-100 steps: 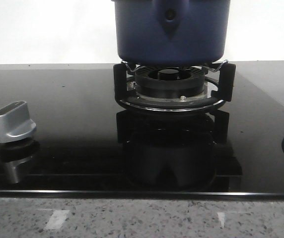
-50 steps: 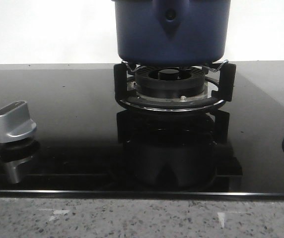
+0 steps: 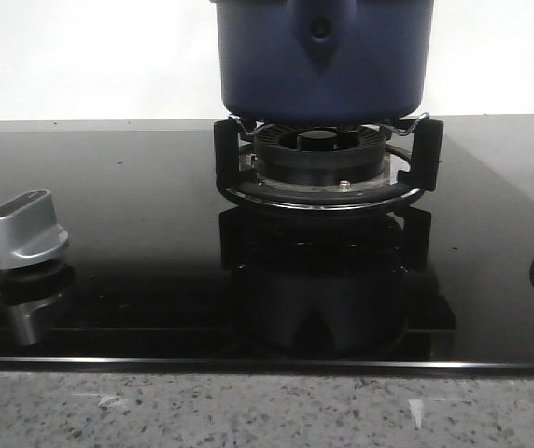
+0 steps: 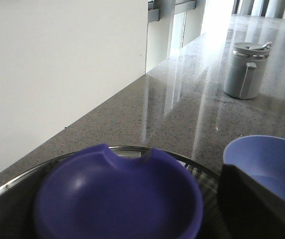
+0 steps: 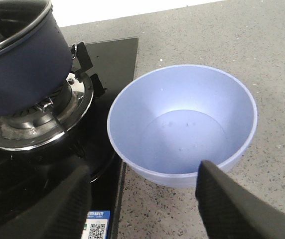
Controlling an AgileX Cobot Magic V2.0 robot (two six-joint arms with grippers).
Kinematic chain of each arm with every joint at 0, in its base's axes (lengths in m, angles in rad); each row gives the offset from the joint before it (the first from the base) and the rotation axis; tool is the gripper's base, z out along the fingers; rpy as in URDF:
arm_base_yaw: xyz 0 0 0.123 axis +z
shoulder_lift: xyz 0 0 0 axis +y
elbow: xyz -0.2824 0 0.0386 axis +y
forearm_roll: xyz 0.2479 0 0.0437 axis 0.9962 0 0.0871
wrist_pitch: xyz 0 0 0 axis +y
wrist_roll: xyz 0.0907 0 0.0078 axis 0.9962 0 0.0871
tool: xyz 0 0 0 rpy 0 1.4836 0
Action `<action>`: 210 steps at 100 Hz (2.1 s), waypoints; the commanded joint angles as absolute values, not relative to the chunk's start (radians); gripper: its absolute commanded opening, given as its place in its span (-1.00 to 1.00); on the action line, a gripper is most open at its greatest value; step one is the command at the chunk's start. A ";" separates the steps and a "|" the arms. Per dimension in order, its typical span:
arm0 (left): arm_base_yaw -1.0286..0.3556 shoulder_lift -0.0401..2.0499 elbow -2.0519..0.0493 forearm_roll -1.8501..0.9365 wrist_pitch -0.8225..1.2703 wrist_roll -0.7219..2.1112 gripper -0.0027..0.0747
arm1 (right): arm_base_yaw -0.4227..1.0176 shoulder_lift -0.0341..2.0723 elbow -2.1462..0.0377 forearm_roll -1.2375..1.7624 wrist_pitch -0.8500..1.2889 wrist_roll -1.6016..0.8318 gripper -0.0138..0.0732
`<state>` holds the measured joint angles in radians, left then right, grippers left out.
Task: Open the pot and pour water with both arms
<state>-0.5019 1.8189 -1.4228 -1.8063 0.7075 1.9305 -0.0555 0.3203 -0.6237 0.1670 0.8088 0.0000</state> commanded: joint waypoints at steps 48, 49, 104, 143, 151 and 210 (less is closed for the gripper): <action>-0.517 1.792 -1.444 -1.872 0.803 1.928 -0.54 | -0.054 0.339 -0.656 0.168 0.733 -0.007 0.26; -0.517 1.792 -1.444 -1.872 0.803 1.928 -0.56 | -0.054 0.339 -0.656 0.168 0.733 -0.007 0.26; -0.516 1.741 -1.476 -1.872 0.790 1.856 -0.52 | -0.054 0.339 -0.648 0.158 0.737 -0.007 0.26; -0.516 1.735 -1.531 -1.872 0.782 1.830 -0.35 | -0.054 0.339 -0.648 0.158 0.762 -0.007 0.26; -0.516 1.731 -1.532 -1.870 0.779 1.824 -0.34 | -0.054 0.339 -0.648 0.158 0.766 -0.007 0.26; -0.439 1.550 -1.455 -1.641 0.741 1.636 -0.17 | -0.054 0.339 -0.648 0.158 0.820 -0.007 0.26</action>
